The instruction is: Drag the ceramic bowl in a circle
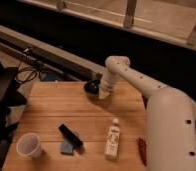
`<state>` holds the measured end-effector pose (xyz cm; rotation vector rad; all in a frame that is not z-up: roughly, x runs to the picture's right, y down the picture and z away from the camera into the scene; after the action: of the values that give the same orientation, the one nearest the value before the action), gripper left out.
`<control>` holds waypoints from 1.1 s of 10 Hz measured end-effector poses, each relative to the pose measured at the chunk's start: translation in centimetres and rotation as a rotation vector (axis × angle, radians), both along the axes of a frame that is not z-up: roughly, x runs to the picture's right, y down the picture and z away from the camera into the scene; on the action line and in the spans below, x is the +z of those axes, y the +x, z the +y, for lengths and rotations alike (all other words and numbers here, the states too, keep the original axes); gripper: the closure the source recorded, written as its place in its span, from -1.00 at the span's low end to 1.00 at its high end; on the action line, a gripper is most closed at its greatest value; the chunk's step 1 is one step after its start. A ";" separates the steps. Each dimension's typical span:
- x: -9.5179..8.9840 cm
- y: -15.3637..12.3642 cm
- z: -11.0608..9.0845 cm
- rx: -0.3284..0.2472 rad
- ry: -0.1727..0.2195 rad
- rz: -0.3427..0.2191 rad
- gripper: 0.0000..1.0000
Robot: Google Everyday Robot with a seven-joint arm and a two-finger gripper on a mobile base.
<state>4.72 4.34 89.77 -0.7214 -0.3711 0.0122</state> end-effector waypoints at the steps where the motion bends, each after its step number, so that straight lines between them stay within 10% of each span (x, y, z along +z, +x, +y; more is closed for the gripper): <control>1: 0.2 1.0 -0.2 0.015 0.000 0.015 0.91; 7: 0.1 11.7 -0.2 0.165 -0.032 0.192 0.91; 11: -2.6 13.0 1.9 0.111 -0.059 0.189 0.91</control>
<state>17.76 6.24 87.14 -0.7502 -0.2300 0.1956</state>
